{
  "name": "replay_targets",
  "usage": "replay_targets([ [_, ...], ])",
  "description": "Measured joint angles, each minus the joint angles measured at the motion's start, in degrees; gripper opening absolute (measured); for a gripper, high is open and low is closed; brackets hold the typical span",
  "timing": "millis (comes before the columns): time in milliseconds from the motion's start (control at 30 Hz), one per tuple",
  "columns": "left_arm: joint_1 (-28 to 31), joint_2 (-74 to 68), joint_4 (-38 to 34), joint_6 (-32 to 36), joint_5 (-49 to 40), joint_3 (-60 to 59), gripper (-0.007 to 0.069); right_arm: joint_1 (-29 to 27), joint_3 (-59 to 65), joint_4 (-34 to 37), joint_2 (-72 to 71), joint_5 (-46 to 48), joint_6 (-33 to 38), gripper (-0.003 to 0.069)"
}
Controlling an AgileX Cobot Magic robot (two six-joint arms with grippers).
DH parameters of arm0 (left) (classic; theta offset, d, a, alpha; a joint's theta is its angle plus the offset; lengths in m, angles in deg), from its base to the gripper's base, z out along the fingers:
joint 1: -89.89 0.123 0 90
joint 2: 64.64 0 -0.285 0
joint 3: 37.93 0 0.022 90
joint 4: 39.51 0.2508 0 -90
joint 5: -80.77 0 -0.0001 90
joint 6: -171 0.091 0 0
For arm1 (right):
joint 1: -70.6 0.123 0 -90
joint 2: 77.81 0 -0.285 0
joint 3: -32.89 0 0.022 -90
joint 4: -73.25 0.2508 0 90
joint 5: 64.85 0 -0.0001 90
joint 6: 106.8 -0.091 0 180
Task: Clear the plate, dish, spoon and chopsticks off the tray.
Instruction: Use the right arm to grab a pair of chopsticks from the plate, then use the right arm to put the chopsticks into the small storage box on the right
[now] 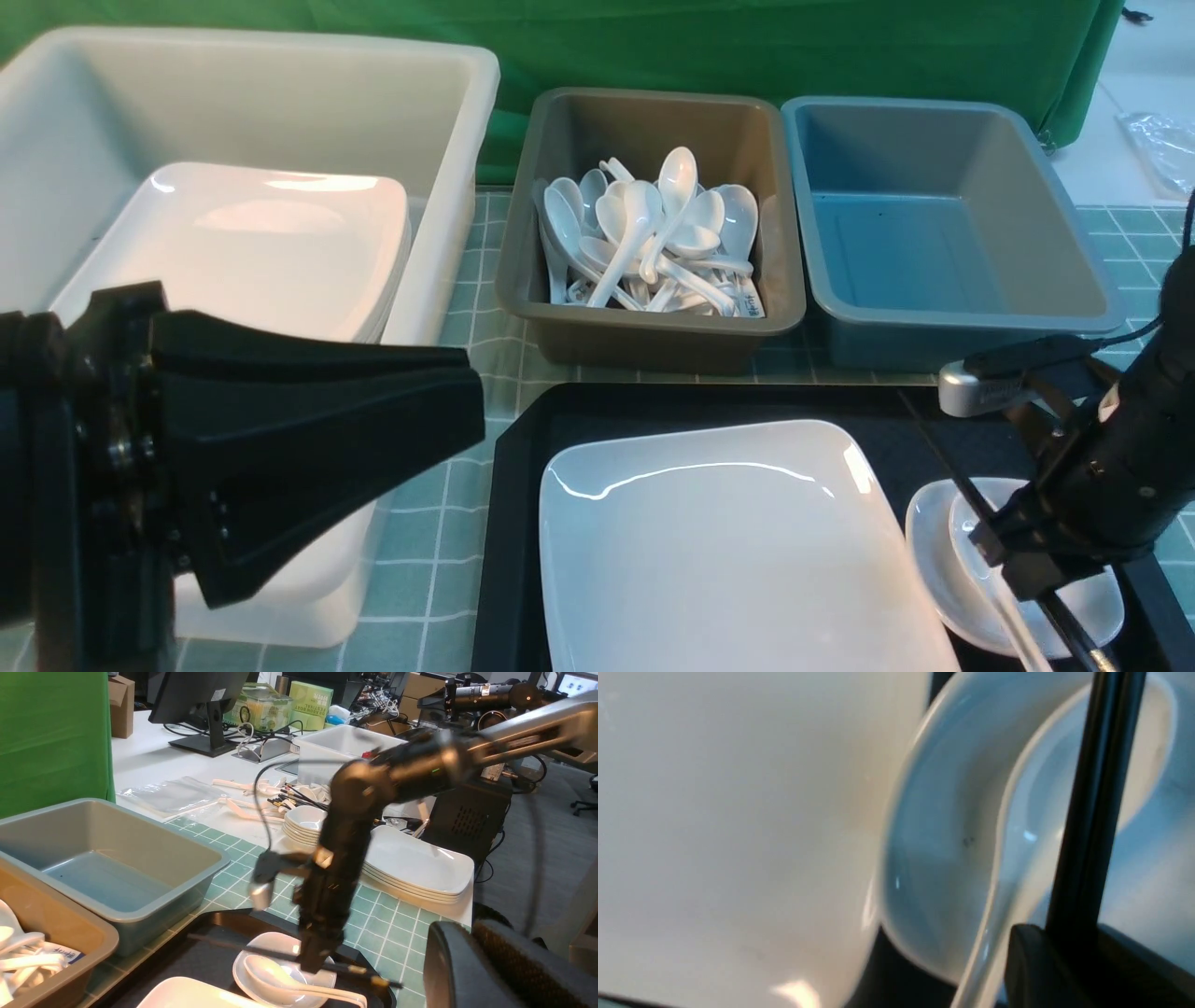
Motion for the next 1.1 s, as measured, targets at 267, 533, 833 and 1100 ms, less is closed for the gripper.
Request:
replay_targets([
  [267, 0.0, 0.0, 0.0, 0.1, -5.0, 0.0, 0.0034, -1.5, -16.0, 7.6, -4.6, -1.6, 0.6, 0.0146],
  [533, 0.0, 0.0, 0.0, 4.0, -10.6, -0.1, 0.0034, -9.3, -48.2, 11.7, 19.7, -4.5, -1.6, 0.0146],
  [833, 0.0, 0.0, 0.0, 7.6, -15.2, -4.6, 0.0034, -11.0, -65.4, 10.9, 35.7, -4.2, -6.9, 0.0169],
  [1100, 0.0, 0.0, 0.1, 9.7, -11.7, -5.2, 0.0034, -11.0, -65.7, 9.9, 34.4, 3.6, -6.5, 0.0359],
])
